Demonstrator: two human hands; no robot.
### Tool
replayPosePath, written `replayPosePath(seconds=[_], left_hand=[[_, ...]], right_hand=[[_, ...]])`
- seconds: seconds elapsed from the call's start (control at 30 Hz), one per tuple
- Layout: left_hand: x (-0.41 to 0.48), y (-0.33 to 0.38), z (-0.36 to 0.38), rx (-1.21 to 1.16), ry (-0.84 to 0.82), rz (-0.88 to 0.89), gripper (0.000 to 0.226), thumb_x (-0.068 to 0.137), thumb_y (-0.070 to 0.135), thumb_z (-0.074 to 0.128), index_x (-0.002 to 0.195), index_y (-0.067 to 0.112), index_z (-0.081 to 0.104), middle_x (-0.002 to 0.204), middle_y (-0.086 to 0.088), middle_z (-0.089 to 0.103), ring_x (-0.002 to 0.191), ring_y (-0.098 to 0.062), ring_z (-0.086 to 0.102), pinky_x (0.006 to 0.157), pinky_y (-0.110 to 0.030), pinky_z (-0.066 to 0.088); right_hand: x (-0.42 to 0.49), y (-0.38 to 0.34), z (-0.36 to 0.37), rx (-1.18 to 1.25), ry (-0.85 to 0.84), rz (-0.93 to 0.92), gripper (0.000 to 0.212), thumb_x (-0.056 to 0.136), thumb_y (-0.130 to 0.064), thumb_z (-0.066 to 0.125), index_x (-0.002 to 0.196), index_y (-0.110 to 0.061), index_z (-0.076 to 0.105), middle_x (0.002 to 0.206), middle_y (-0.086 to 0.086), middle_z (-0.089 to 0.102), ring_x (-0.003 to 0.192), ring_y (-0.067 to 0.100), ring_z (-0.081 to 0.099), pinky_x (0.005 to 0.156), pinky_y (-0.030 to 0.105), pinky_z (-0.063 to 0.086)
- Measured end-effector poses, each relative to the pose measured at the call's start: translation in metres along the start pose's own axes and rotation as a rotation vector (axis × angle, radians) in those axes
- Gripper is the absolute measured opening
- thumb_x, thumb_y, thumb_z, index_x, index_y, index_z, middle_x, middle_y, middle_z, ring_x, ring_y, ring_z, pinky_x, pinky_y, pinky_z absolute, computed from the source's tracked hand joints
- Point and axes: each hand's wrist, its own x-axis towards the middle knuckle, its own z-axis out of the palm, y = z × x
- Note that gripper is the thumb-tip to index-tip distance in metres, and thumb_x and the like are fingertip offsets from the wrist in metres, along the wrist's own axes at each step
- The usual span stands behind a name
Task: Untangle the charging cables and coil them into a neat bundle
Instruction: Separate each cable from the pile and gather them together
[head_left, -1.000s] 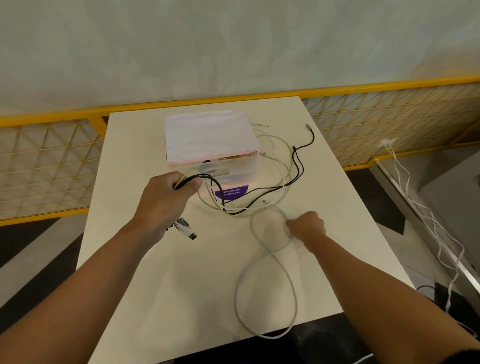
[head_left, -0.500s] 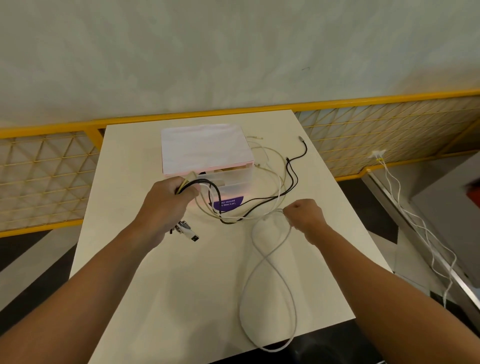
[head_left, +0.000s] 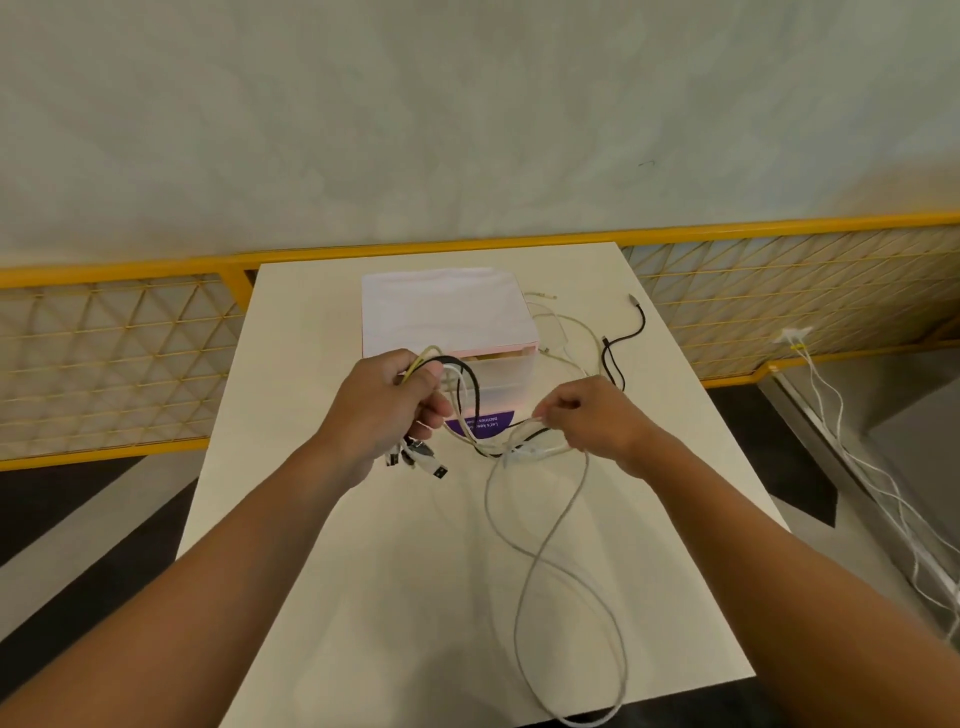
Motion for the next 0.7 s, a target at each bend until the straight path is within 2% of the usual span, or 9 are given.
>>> replayPosePath(seconds=[0.13,0.23,0.3,0.43,0.5,0.57,0.63,0.7], left_hand=[[0.001,0.002,0.002,0.024,0.018,0.001,0.02,0.103,0.019,0.053,0.092,0.008,0.065,0.084,-0.011,0.077,0.066,-0.018,0.069,0.064,-0.032,0.057],[0.001,0.001,0.002,0.053,0.028,0.001,0.02,0.103,0.019,0.052,0.096,0.009,0.067,0.084,-0.003,0.078,0.074,-0.019,0.074,0.072,-0.033,0.06],[0.001,0.0,0.003,0.066,0.022,0.006,0.02,0.103,0.02,0.051,0.093,0.012,0.066,0.084,-0.001,0.078,0.077,-0.018,0.075,0.073,-0.03,0.061],[0.0,0.001,0.002,0.107,0.026,0.028,0.021,0.103,0.021,0.052,0.09,0.01,0.065,0.087,-0.01,0.075,0.077,-0.023,0.075,0.07,-0.031,0.062],[-0.004,0.003,0.001,0.073,-0.01,0.026,0.023,0.104,0.021,0.05,0.089,0.01,0.063,0.083,-0.011,0.075,0.074,-0.024,0.075,0.062,-0.026,0.058],[-0.007,0.005,-0.001,0.055,-0.045,0.022,0.025,0.106,0.023,0.047,0.09,0.011,0.061,0.079,-0.011,0.076,0.072,-0.024,0.075,0.061,-0.025,0.054],[-0.008,0.005,-0.004,0.066,-0.069,0.008,0.027,0.106,0.028,0.045,0.09,0.012,0.06,0.073,-0.009,0.074,0.072,-0.027,0.074,0.067,-0.032,0.056],[-0.008,0.004,-0.007,0.043,-0.084,-0.019,0.03,0.106,0.031,0.045,0.085,0.013,0.057,0.064,-0.003,0.064,0.062,-0.026,0.068,0.072,-0.039,0.055]], right_hand=[[-0.006,-0.031,0.007,-0.047,-0.061,-0.133,0.015,0.095,-0.013,0.064,0.097,-0.016,0.079,0.08,-0.015,0.069,0.064,-0.001,0.058,0.063,0.017,0.044],[-0.008,-0.051,0.012,-0.072,-0.075,-0.228,0.017,0.093,-0.012,0.065,0.095,-0.02,0.08,0.088,-0.01,0.074,0.076,0.005,0.065,0.073,0.024,0.054],[-0.01,-0.062,0.015,-0.074,-0.099,-0.286,0.019,0.092,-0.01,0.066,0.094,-0.022,0.08,0.09,-0.009,0.075,0.082,0.008,0.067,0.078,0.025,0.055],[-0.014,-0.078,0.021,-0.081,-0.111,-0.387,0.02,0.09,-0.006,0.065,0.092,-0.018,0.081,0.078,-0.011,0.073,0.069,0.005,0.064,0.069,0.019,0.052],[-0.016,-0.083,0.024,-0.052,-0.109,-0.413,0.019,0.089,0.0,0.064,0.09,-0.011,0.079,0.068,-0.015,0.069,0.06,0.0,0.061,0.059,0.01,0.045],[-0.015,-0.085,0.026,-0.017,-0.114,-0.423,0.019,0.088,0.004,0.063,0.086,-0.009,0.077,0.055,-0.022,0.063,0.053,-0.005,0.057,0.054,0.006,0.039],[-0.014,-0.088,0.029,-0.011,-0.106,-0.45,0.016,0.089,0.0,0.067,0.084,-0.013,0.075,0.053,-0.027,0.059,0.051,-0.004,0.055,0.054,0.007,0.039],[-0.012,-0.09,0.032,0.03,-0.093,-0.467,0.009,0.087,-0.006,0.074,0.086,-0.015,0.072,0.063,-0.02,0.065,0.054,0.002,0.057,0.059,0.021,0.049]])
